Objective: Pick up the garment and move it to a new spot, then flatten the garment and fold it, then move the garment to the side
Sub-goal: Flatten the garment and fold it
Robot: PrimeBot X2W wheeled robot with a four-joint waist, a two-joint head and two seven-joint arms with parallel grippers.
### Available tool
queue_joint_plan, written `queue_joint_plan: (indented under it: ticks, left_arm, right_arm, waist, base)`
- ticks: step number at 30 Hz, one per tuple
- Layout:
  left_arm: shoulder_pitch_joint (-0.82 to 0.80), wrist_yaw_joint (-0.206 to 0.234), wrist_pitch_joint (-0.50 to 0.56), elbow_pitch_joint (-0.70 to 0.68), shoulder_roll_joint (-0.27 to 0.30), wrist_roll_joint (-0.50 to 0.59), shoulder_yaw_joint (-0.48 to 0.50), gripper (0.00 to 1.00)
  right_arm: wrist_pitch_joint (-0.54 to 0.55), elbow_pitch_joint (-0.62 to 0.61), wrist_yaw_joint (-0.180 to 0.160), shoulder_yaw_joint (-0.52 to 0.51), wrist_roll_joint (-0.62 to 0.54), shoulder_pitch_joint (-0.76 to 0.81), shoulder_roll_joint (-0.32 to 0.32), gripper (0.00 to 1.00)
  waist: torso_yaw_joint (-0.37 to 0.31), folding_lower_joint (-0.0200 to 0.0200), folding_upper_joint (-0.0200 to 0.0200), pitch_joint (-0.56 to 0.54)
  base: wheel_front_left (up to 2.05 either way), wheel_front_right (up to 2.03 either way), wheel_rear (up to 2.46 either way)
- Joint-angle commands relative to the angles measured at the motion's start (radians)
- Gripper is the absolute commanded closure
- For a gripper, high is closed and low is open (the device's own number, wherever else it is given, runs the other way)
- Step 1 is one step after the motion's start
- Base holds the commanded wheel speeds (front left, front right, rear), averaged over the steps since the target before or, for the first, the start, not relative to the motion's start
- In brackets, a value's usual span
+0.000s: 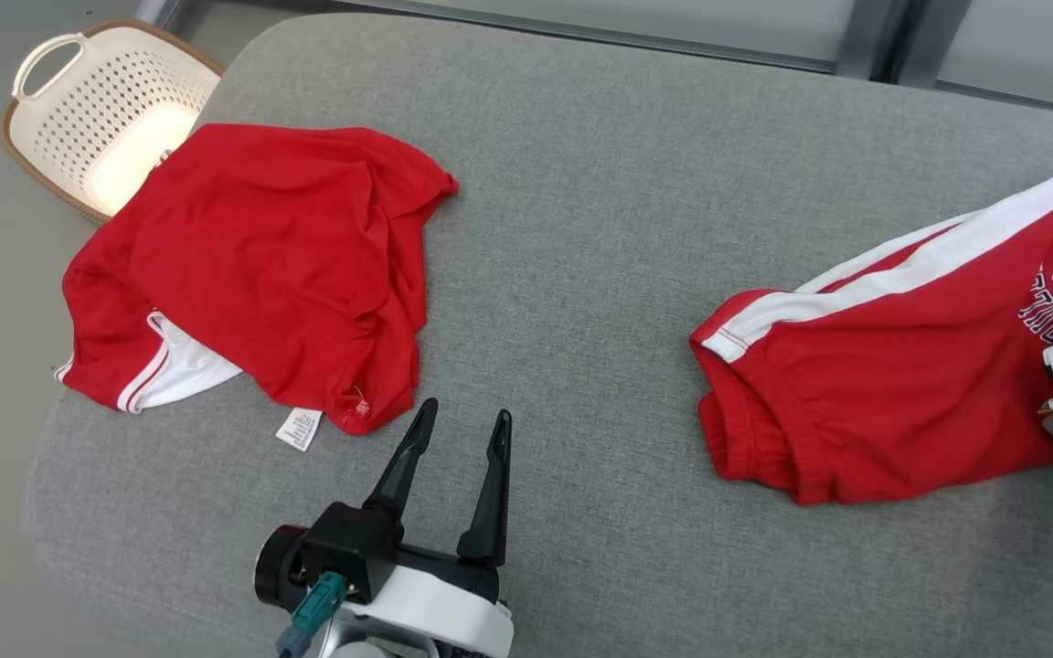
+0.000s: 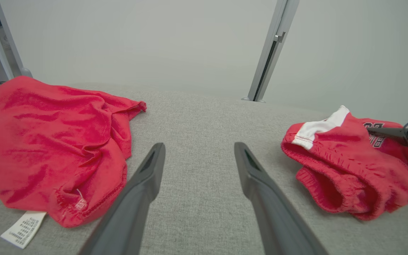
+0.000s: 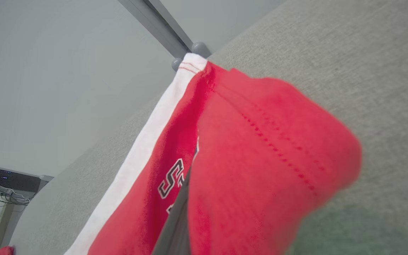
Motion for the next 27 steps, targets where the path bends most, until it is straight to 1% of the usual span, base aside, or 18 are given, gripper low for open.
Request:
queue_joint_plan:
  ticks: [1,7,10,13,17,18,23,25,27]
  left_arm:
    - [-0.006,-0.002,0.0,0.004,0.003,0.0,0.007,0.0]
    - [-0.003,-0.017,0.0,0.014,0.003,0.011,0.028,0.0]
    - [0.004,-0.022,0.0,0.02,0.003,0.016,0.041,0.0]
    - [0.015,-0.031,0.0,0.029,0.003,0.019,0.052,0.0]
    - [0.028,-0.043,0.0,0.041,0.003,0.021,0.063,0.0]
    - [0.028,-0.043,0.0,0.041,0.003,0.021,0.063,0.0]
    - [0.025,-0.057,0.0,0.046,0.003,0.026,0.052,0.0]
    - [0.027,-0.06,0.0,0.05,0.004,0.024,0.044,0.0]
    - [0.037,-0.062,0.0,0.056,0.003,0.015,0.048,0.0]
  right_arm:
    - [-0.031,-0.008,0.0,0.01,0.016,0.041,0.002,1.0]
    - [-0.109,-0.071,0.0,0.045,0.096,0.121,0.01,1.0]
    - [-0.146,-0.095,0.0,0.038,0.129,0.17,0.005,1.0]
    - [-0.195,-0.098,0.0,0.016,0.132,0.227,-0.004,1.0]
    - [-0.254,-0.04,0.0,-0.031,0.068,0.295,-0.015,1.0]
    - [-0.254,-0.04,0.0,-0.031,0.068,0.295,-0.015,1.0]
    - [-0.306,0.011,0.0,-0.089,-0.012,0.278,-0.01,1.0]
    - [-0.347,0.001,0.0,-0.088,-0.044,0.252,0.004,1.0]
    - [-0.363,-0.021,0.0,-0.06,-0.065,0.236,0.022,1.0]
  waist:
    - [-0.016,0.0,-0.0001,-0.017]
    - [-0.069,0.0,-0.0001,-0.063]
    - [-0.099,0.0,-0.0001,-0.086]
    - [-0.127,0.0,-0.0001,-0.111]
    - [-0.154,0.0,-0.0001,-0.137]
    - [-0.154,0.0,-0.0001,-0.137]
    - [-0.164,0.0,-0.0001,-0.146]
    - [-0.158,0.0,-0.0001,-0.153]
    - [-0.152,0.0,-0.0001,-0.16]
  base:
    - [0.0,0.0,0.0]
    - [0.0,0.0,0.0]
    - [0.0,0.0,0.0]
    - [0.0,0.0,0.0]
    - [0.0,0.0,0.0]
    - [0.0,0.0,0.0]
    - [0.0,0.0,0.0]
    - [0.0,0.0,0.0]
    - [0.0,0.0,0.0]
